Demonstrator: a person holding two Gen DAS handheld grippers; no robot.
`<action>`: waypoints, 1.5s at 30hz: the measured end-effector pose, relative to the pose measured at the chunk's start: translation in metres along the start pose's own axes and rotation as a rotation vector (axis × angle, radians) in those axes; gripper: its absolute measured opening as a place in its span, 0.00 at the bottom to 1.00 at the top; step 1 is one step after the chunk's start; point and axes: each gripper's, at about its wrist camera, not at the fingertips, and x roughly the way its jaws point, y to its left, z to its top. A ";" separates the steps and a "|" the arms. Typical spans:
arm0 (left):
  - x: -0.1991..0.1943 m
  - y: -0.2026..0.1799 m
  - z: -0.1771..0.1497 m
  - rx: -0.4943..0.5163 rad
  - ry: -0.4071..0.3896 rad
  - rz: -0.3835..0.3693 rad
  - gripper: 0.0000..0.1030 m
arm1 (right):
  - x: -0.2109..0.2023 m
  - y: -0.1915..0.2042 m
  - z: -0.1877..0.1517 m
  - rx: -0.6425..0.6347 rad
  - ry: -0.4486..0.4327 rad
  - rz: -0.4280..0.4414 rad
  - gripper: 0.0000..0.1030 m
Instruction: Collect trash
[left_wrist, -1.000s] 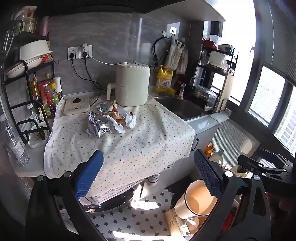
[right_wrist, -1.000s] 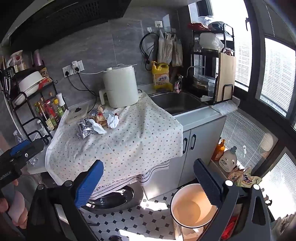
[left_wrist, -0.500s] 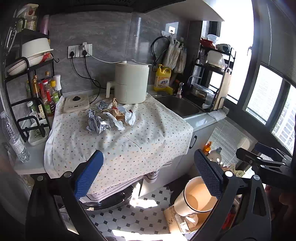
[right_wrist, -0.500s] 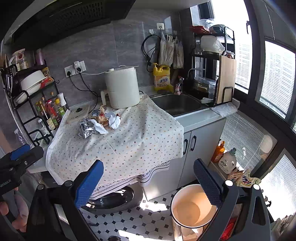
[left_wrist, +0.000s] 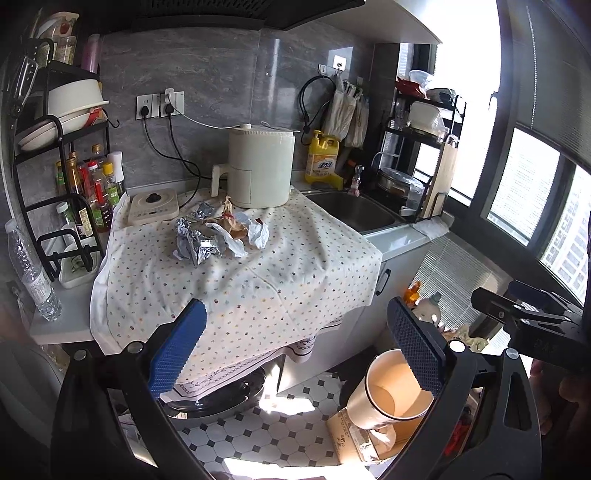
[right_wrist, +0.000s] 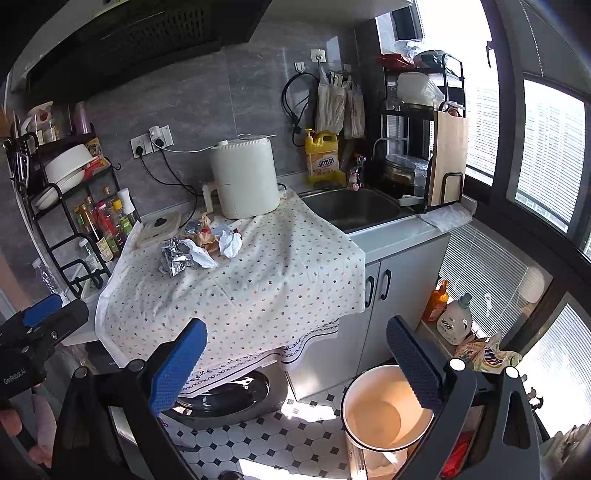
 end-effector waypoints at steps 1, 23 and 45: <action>-0.001 0.000 0.000 -0.002 -0.001 0.001 0.94 | -0.001 0.000 0.000 0.001 0.000 0.001 0.93; -0.002 0.003 -0.001 -0.026 -0.006 0.015 0.94 | 0.000 -0.003 0.000 -0.011 -0.004 0.007 0.93; 0.000 -0.001 0.000 -0.021 -0.011 0.053 0.94 | 0.017 -0.010 0.004 0.017 -0.005 0.062 0.93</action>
